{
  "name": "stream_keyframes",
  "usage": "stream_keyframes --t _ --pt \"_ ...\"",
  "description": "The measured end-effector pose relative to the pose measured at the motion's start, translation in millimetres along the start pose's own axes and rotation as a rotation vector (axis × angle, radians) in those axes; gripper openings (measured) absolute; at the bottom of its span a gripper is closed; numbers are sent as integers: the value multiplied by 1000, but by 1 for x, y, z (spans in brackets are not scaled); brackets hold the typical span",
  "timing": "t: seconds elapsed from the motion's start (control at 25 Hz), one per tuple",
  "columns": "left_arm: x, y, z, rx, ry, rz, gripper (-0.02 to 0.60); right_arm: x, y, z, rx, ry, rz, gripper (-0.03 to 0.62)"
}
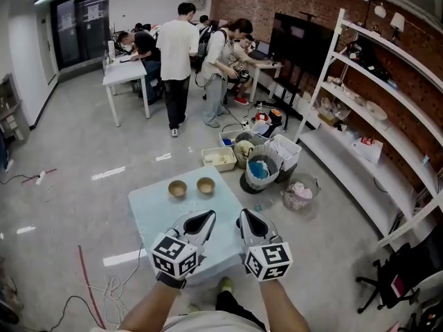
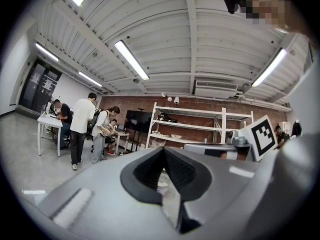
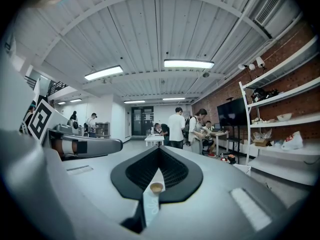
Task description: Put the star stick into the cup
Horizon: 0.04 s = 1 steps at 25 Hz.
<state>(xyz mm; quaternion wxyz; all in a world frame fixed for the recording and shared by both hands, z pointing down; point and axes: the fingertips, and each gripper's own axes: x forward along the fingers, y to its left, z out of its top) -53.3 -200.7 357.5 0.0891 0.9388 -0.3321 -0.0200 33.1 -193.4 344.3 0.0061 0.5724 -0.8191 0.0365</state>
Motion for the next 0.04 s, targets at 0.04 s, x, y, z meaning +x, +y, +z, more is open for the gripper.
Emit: stream_keyframes --t 0.04 --pt "0 -1 1 1 -1 0 6 -1 0 1 -1 -1 1 11"
